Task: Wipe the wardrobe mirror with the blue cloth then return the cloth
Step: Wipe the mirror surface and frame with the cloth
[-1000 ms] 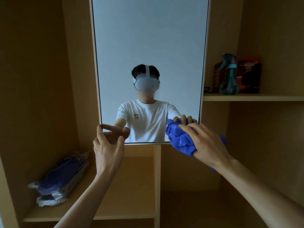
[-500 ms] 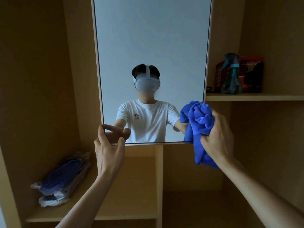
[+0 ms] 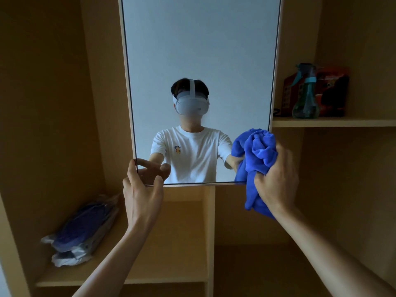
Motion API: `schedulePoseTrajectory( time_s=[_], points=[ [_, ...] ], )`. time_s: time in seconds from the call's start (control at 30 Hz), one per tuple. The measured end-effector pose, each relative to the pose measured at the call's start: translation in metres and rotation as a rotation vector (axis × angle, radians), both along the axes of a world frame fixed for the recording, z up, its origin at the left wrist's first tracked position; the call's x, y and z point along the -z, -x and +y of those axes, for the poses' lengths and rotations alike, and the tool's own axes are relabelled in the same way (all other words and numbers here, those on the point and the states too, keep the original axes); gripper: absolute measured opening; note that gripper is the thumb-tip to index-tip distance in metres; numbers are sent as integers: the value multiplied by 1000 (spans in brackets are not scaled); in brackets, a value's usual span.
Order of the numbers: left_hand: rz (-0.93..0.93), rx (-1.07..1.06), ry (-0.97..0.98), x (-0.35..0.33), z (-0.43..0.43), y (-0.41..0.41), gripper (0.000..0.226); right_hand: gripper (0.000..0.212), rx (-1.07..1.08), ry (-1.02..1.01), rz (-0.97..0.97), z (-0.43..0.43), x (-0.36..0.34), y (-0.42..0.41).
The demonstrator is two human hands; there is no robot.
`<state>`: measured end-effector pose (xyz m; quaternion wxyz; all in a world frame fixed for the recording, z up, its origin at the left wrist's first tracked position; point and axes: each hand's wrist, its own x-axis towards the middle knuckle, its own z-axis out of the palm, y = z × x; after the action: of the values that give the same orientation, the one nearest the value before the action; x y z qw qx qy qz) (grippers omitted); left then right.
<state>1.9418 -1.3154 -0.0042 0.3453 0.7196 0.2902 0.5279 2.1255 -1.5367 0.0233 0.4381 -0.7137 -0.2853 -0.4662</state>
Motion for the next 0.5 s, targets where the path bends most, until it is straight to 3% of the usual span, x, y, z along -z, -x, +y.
schedulePoseTrajectory(
  time_s=[0.23, 0.5],
  points=[
    [-32, 45, 29, -2, 5, 7, 63, 42, -57, -19, 11, 14, -5, 22],
    [-71, 105, 31, -3, 13, 14, 53, 61, -129, 6, 25, 67, 9, 42]
  ],
)
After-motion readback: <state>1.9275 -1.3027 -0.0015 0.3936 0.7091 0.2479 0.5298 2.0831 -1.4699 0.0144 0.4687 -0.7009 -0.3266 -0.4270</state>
